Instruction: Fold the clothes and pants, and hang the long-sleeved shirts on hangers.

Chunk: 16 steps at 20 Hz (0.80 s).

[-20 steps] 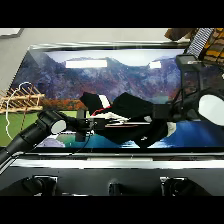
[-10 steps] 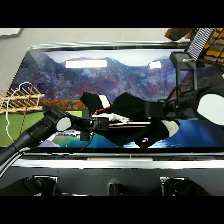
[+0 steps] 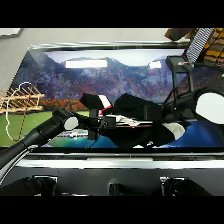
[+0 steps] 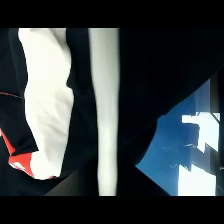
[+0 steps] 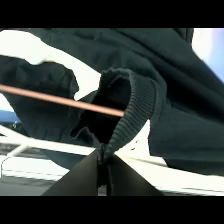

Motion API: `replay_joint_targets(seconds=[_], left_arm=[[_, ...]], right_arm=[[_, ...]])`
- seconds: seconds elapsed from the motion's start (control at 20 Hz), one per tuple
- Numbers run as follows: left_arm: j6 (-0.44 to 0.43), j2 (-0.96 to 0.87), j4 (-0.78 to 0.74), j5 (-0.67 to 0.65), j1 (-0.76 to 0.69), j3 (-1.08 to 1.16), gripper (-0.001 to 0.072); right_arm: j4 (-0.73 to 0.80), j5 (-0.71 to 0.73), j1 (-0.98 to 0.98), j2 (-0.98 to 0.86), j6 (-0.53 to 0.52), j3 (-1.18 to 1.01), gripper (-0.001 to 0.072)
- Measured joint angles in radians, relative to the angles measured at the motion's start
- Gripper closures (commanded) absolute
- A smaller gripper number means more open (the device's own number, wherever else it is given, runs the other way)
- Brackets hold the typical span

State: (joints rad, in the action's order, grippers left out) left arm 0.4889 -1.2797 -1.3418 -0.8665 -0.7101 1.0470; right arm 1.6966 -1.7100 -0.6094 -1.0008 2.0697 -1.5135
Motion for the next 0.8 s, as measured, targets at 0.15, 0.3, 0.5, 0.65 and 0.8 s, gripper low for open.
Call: replay_joint_targets(seconds=[0.15,0.3,0.5,0.65,0.8], left_arm=[[0.005,-0.002,0.011,0.015,-0.001,0.002,0.0674],[0.006,-0.003,0.048,0.031,-0.002,0.002,0.0674],[-0.023,-0.004,0.112,0.047,-0.009,0.002,0.0675],[-0.037,-0.004,0.132,0.052,-0.016,0.002,0.0675],[-0.041,-0.004,0.14,0.056,-0.019,0.002,0.0674]], right_arm=[[0.027,-0.035,0.0,0.0,-0.017,0.0,0.0609],[0.05,-0.052,0.0,0.0,-0.026,0.0,0.0616],[0.069,-0.053,0.0,0.0,-0.031,0.0,0.0604],[0.08,-0.043,0.0,0.0,-0.034,-0.001,0.0435],[0.087,-0.043,0.0,0.0,-0.032,-0.001,0.0236]])
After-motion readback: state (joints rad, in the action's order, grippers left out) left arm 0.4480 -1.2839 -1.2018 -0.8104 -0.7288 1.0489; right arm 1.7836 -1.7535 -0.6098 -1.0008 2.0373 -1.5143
